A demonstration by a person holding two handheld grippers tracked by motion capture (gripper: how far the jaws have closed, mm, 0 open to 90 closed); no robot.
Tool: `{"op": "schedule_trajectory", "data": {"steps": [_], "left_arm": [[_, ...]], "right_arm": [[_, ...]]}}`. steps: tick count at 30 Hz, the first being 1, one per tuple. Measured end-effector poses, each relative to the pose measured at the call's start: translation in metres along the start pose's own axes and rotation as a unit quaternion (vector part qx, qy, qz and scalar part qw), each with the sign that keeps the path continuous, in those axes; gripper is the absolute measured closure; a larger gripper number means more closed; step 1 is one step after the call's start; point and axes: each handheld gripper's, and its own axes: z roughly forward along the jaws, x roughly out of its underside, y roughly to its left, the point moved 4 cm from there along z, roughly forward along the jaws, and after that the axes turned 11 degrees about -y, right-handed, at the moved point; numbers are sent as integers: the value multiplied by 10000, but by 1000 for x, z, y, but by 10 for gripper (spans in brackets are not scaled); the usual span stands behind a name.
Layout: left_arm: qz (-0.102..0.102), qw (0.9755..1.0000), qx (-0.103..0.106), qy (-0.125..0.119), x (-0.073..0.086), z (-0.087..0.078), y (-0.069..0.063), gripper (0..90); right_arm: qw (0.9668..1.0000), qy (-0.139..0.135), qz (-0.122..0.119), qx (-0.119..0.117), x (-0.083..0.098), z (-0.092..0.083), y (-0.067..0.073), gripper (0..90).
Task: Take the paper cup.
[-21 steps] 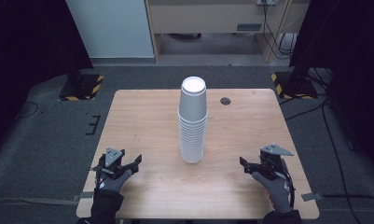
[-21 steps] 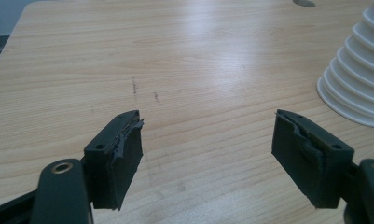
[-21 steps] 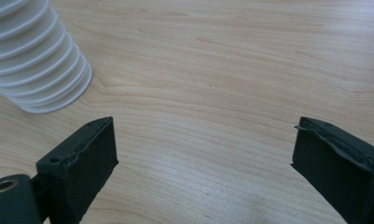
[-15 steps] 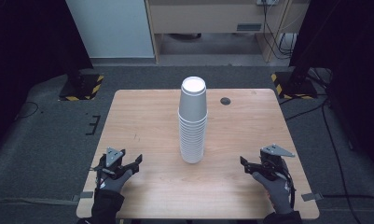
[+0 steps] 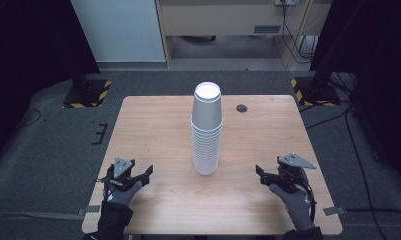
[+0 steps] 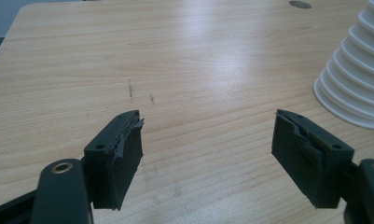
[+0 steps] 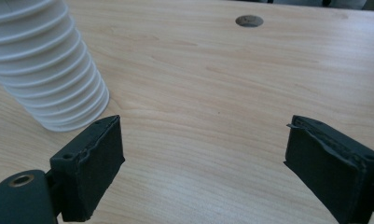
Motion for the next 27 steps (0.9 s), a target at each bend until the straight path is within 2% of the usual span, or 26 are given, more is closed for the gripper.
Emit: {"op": "schedule_trajectory", "data": {"steps": [5,20,27], "left_arm": [[48,10000,11,16,-1,1,0,230],[61,10000,1,19,-1,2,1,231],[58,10000,-8,39,0,2,1,231]], "right_arm": [[9999,-152,-31,41,-8,-2,3,116],[9989,-460,8,-37,-30,-3,11,116],[9978,-646,-26,-110,-46,-5,15,116]]}}
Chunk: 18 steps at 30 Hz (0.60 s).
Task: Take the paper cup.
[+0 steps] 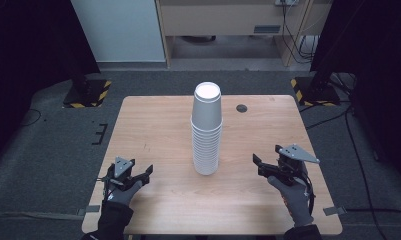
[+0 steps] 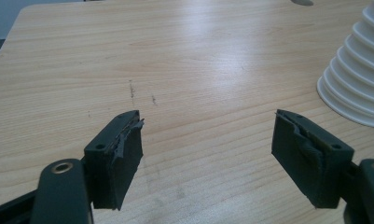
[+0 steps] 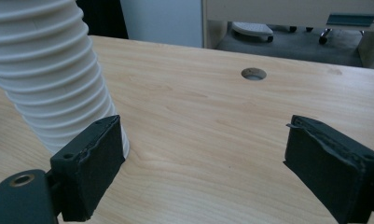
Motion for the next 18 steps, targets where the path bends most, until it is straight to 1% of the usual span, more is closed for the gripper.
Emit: {"op": "schedule_trajectory", "data": {"steps": [1,6,9,18], "left_arm": [[8,10000,3,-22,0,0,0,231],[20,10000,17,-27,-1,0,-1,231],[32,10000,20,-10,0,0,-1,231],[33,10000,-6,-26,-1,0,0,233]], "right_arm": [[10000,-68,-28,-18,-5,-1,1,117],[9997,-238,41,2,-18,-3,2,119],[9995,-317,23,14,-24,-3,3,122],[9993,-385,3,-9,-37,-4,7,121]]}}
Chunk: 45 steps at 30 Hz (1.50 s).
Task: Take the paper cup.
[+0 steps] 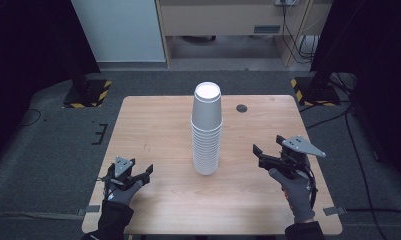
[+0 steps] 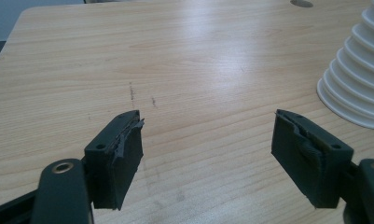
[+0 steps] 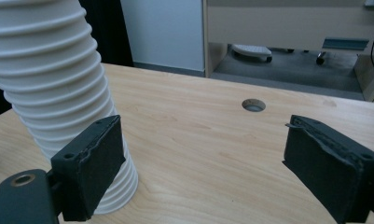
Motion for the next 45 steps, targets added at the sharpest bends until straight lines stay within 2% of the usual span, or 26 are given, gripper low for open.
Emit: {"op": "schedule_trajectory", "data": {"steps": [12,26,39,45], "left_arm": [[-6,10000,4,9,1,0,0,232],[2,10000,-13,29,1,0,1,233],[-17,10000,-8,46,1,0,0,233],[-12,10000,-11,42,1,0,1,233]], "right_arm": [[9993,-360,26,-101,-32,-1,9,116],[9984,-499,-57,-249,-60,7,24,108],[9953,-731,-62,-627,-89,14,49,106],[9942,-762,-78,-752,-96,19,59,106]]}}
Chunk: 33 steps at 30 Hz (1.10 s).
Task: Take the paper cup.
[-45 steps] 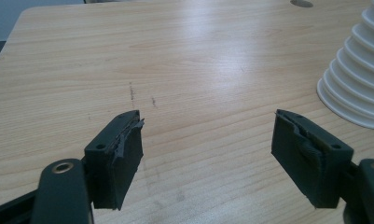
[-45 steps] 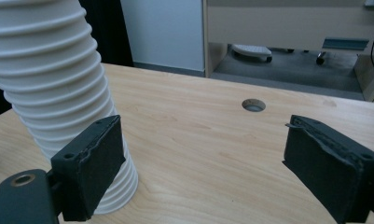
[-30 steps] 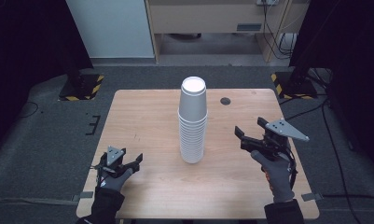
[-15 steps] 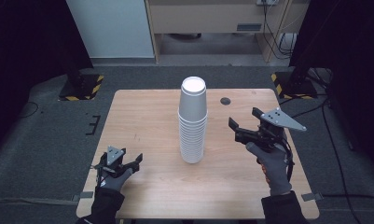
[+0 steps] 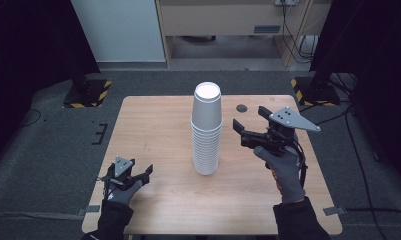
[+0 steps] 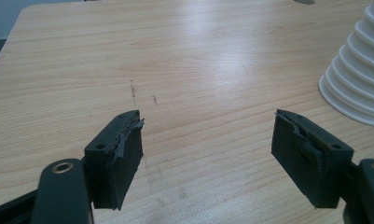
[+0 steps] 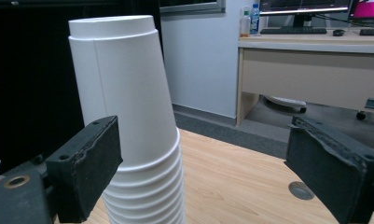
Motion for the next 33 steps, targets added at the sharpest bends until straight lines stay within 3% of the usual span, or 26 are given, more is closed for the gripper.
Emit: {"op": "schedule_trajectory", "data": {"steps": [13,21,33], "left_arm": [[5,10000,6,-2,0,0,0,232],[-8,10000,27,15,0,0,0,233],[7,10000,9,24,0,0,1,234]], "right_arm": [[9998,-37,9,-192,-5,19,16,104],[9993,13,-61,-380,-6,39,33,104],[9987,137,-64,-481,-1,66,47,104]]}}
